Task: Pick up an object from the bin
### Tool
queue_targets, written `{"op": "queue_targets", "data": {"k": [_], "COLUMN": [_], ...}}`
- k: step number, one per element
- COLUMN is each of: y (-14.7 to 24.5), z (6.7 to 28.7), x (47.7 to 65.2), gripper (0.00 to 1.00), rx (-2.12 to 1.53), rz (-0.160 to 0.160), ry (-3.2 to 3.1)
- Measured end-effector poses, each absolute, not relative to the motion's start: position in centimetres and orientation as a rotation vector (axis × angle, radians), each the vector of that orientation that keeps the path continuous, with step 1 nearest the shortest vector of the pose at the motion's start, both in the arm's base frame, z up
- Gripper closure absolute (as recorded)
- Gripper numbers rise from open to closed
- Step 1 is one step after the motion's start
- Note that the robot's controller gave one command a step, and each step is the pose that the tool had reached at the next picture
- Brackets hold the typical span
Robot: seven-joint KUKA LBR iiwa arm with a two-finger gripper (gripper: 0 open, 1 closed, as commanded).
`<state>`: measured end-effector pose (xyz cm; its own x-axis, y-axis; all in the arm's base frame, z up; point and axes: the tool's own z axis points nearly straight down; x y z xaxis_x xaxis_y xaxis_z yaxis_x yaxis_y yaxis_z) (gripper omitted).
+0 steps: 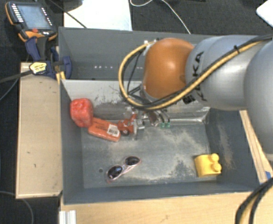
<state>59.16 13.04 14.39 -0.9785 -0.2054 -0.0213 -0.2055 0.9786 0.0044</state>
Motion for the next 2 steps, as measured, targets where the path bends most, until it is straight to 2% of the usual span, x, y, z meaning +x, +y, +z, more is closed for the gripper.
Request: {"op": "queue_targets", "data": {"k": [1,2], "y": [12.3,12.4], "z": [25.8,7.1], "x": [57.9,58.6], "gripper": [1.00,1.00], "rx": [-0.298,-0.253], "rz": [0.011,0.013], "ry": [3.105,3.108]}}
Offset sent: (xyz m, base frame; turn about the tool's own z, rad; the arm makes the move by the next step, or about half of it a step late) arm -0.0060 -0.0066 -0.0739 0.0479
